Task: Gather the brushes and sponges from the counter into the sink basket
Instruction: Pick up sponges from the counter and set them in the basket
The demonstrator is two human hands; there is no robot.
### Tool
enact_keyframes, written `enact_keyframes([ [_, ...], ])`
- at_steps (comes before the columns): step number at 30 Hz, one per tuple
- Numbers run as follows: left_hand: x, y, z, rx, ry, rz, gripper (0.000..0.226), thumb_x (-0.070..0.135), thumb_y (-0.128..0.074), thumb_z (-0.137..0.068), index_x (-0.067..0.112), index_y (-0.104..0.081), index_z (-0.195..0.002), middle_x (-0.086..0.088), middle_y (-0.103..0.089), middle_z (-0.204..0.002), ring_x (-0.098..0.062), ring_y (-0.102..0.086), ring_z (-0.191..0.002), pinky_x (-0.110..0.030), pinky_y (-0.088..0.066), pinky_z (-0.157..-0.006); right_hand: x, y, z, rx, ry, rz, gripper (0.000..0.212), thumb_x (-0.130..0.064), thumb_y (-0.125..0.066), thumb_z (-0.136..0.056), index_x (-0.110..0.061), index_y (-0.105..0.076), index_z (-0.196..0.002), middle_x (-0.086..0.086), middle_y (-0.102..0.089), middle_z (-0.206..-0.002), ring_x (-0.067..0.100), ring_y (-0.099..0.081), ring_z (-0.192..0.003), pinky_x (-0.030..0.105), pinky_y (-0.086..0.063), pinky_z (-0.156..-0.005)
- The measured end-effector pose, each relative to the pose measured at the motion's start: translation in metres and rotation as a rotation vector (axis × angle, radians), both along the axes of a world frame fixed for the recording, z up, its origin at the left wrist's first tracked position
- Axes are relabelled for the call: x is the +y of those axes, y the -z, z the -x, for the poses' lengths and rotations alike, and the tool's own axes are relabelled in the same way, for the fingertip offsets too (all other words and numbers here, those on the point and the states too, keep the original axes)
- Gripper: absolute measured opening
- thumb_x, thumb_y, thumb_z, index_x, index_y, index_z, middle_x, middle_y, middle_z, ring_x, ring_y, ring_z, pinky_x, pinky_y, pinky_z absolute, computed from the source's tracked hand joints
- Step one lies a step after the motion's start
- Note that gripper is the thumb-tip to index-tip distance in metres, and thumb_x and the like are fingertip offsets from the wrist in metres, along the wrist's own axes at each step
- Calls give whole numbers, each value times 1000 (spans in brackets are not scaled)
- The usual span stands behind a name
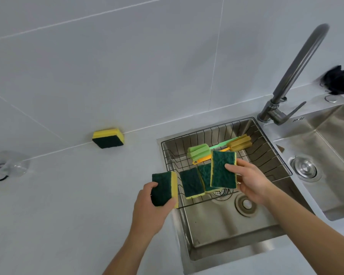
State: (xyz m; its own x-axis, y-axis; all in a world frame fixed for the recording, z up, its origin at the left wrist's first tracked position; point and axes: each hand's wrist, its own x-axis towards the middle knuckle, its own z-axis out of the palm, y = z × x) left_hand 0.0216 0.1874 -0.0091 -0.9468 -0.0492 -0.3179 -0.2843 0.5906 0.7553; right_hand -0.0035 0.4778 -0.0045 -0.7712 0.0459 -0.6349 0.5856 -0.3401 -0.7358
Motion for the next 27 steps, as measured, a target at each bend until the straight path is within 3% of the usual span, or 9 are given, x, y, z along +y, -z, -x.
enact_keyframes([
  [9, 63, 5, 27, -37, 88, 86, 70, 51, -73, -71, 35, -36, -128, 8, -47, -112, -7, -53, -93, -15, -48, -67, 25, 27, 33, -53, -160, -112, 36, -8, -68, -90, -10, -61, -125, 10, -73, -112, 24, -72, -99, 33, -58, -73],
  [14, 83, 15, 39, -80, 100, 145, 71, 51, -72, -71, 34, -35, -129, 6, -46, -112, -9, -53, -94, -17, -44, -68, 27, 38, 46, -81, -261, -186, 44, -4, -71, -87, -14, -55, -127, 10, -70, -108, 21, -73, -90, 27, -58, -59],
  [17, 91, 20, 42, -104, 117, 156, 71, 51, -71, -72, 34, -33, -130, 6, -45, -115, -9, -51, -95, -14, -41, -66, 28, 45, 52, -93, -330, -224, 41, -7, -71, -88, -18, -55, -124, 10, -74, -103, 20, -73, -88, 27, -58, -59],
  [27, 142, 24, 61, -88, 192, 140, 74, 54, -71, -71, 36, -31, -131, 4, -40, -118, -13, -50, -101, -26, -49, -81, 62, 50, 63, -105, -425, -306, 43, -13, -68, -91, -19, -54, -131, 11, -71, -108, 22, -70, -93, 24, -55, -58],
])
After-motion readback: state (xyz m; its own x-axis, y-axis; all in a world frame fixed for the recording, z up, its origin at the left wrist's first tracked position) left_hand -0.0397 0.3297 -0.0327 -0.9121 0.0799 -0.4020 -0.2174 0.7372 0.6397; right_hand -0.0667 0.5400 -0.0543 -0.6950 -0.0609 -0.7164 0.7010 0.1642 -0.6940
